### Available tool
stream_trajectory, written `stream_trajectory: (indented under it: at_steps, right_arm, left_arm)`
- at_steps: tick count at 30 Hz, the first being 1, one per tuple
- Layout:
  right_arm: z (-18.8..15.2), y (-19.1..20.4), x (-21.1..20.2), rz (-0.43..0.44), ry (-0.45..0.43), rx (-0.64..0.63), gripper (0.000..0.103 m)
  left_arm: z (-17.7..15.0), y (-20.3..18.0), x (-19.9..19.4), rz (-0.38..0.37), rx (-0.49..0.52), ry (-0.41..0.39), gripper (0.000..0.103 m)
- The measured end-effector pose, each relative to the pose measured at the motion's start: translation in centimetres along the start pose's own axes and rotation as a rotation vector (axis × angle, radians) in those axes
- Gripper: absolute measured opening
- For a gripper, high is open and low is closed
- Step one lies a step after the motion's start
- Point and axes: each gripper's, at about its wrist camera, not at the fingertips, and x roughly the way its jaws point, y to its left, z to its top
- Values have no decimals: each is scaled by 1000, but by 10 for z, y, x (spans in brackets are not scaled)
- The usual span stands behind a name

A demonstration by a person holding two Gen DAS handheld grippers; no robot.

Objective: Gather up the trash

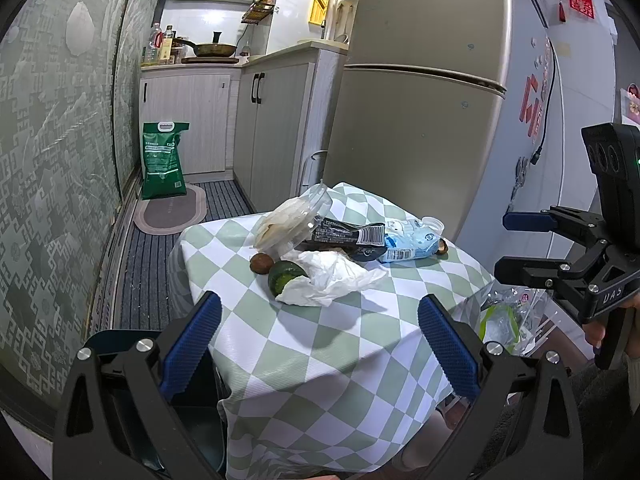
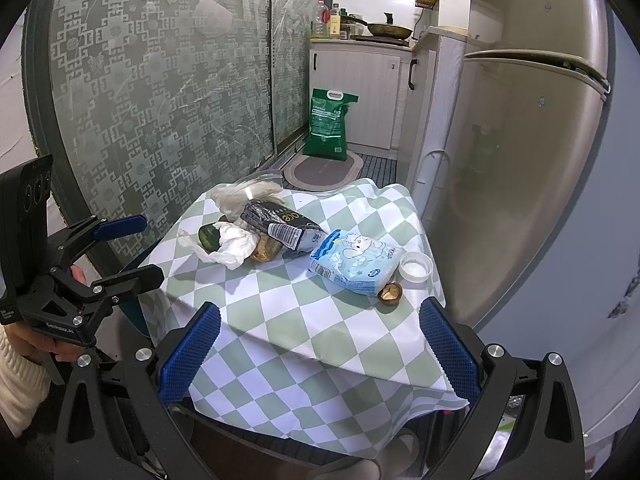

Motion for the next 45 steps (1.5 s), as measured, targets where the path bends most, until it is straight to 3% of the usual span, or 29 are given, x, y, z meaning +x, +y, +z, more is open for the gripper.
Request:
stream_trajectory:
  at_steps: [39, 45]
  right_arm:
    - [-1, 3, 1, 1, -1, 2, 100]
    - [2, 2, 0, -11, -20, 38, 100]
  left_arm:
    - [1, 2, -1, -12, 3, 3, 100]
    - [-2, 14, 0, 32, -4, 9, 100]
